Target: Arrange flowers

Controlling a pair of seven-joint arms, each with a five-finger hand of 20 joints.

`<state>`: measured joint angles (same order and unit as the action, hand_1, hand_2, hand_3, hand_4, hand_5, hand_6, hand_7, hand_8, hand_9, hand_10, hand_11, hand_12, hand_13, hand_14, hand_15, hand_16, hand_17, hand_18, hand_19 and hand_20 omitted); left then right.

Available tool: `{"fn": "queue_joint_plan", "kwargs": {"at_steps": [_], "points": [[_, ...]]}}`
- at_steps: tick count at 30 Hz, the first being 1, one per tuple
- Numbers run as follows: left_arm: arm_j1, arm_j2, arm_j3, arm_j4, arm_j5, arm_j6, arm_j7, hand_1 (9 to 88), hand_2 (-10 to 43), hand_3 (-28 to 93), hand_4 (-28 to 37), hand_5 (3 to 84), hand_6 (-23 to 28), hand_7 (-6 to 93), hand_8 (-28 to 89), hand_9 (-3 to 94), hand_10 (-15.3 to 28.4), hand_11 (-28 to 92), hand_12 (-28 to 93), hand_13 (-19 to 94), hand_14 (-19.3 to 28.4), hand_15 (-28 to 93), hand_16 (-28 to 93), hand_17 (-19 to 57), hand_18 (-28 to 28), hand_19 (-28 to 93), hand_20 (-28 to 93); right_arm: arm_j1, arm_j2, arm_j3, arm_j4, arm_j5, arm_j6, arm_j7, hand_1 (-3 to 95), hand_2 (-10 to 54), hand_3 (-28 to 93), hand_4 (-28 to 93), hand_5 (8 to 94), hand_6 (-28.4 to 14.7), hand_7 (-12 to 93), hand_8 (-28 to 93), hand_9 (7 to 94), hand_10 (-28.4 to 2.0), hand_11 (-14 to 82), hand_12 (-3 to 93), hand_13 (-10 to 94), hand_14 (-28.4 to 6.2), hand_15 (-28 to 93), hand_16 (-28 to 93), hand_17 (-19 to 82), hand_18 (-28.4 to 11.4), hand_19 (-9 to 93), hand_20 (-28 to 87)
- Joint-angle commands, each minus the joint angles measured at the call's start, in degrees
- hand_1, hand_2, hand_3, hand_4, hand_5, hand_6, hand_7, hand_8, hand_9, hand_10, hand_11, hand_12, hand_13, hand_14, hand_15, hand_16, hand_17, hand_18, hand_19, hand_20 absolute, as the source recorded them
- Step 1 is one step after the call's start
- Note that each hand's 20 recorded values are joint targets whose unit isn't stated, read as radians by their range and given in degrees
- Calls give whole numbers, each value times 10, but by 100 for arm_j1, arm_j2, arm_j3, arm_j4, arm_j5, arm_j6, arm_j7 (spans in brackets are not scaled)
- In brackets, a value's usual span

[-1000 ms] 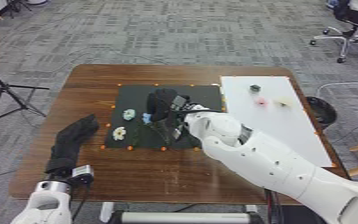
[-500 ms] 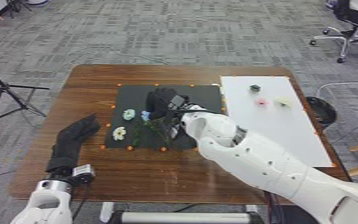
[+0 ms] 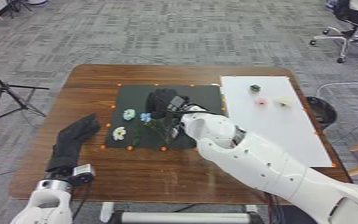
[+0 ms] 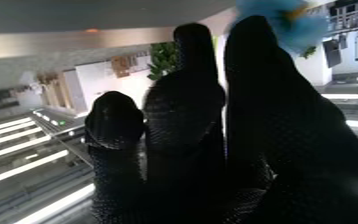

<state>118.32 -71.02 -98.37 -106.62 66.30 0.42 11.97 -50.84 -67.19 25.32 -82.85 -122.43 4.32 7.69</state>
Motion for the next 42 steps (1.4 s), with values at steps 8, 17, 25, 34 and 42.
{"fn": "queue_joint_plan", "kwargs": {"at_steps": [8,17,25,34,42], "points": [[43,-24,24,41,13,-57,-65,158,77,689,-283,437,64,46,-38,410,149,160,125,326,192,185,43,-26,147,120,156,75,47,246,-93,-92,-590,67,568,-94,595,-162,603,19,176,-8,597,-86,84,114,818,-12,612,335,441,-188,877,547],[133,-21,-27,1,10,-100,-60,156,73,679,-283,433,57,48,-37,409,144,160,126,327,188,184,40,-27,147,121,154,189,294,1125,-592,432,-636,-243,454,-95,659,-157,476,5,160,-90,472,-117,60,124,708,-77,577,295,343,-213,776,540],[134,178,351,38,-209,1362,1017,161,61,708,-283,466,42,98,-55,427,137,174,126,321,154,132,35,25,102,78,144,-440,1547,2376,-1721,303,-362,180,165,-95,677,-147,376,-34,53,-51,329,-145,22,136,290,-197,68,292,113,-198,289,325],[273,104,29,-184,-334,1879,1356,168,88,719,-283,520,30,135,-70,479,141,191,117,350,143,110,30,76,82,78,161,-1504,2258,3349,-1613,283,51,686,157,-95,623,-135,331,-49,25,-36,309,-152,16,136,315,-198,59,273,140,-216,295,307],[488,83,-494,-507,-303,1234,787,163,95,726,-283,509,30,134,-75,472,139,190,115,356,152,129,30,63,108,107,176,-1870,2362,3569,-1121,128,215,1145,292,-95,656,-152,458,-42,100,-63,478,-129,60,139,594,-143,191,244,230,-217,553,434]]}}
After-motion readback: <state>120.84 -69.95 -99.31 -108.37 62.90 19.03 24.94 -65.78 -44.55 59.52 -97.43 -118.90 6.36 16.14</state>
